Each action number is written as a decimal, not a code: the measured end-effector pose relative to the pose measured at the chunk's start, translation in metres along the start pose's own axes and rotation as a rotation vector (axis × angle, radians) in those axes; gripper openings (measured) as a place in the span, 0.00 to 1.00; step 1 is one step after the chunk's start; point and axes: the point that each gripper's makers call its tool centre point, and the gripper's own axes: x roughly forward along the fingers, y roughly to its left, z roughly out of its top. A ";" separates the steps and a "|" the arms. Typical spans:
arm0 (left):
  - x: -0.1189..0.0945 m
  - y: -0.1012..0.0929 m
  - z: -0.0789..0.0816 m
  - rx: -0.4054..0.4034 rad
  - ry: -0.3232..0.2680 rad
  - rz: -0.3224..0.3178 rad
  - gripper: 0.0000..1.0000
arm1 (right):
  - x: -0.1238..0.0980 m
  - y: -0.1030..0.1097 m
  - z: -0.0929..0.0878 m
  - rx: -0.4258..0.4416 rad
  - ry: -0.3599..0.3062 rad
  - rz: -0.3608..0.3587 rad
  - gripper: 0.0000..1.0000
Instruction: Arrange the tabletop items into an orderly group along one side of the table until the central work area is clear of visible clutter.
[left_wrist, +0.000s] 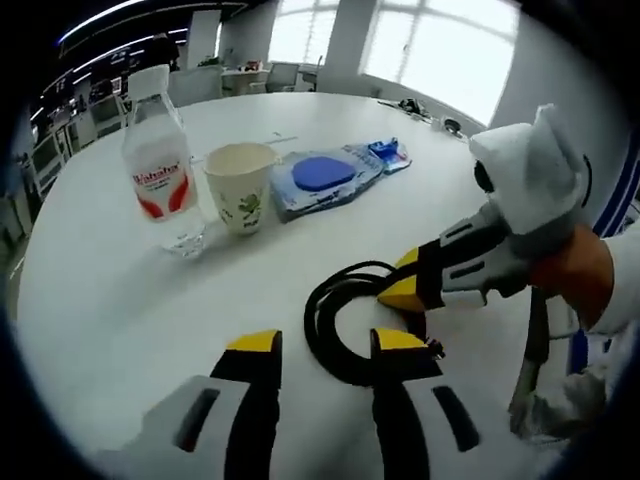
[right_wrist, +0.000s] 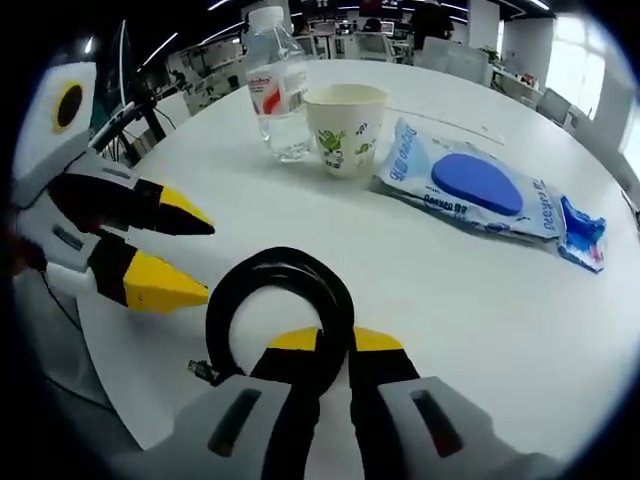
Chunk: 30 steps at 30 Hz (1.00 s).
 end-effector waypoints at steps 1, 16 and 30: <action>0.002 -0.002 0.000 0.001 -0.002 -0.001 0.30 | 0.000 0.000 0.000 0.002 -0.001 0.001 0.07; 0.020 -0.005 -0.020 0.012 0.117 0.004 0.20 | 0.001 0.000 0.000 0.012 -0.024 0.013 0.07; 0.021 -0.002 -0.020 -0.066 0.142 0.020 0.13 | -0.003 0.000 0.000 0.089 -0.046 0.064 0.05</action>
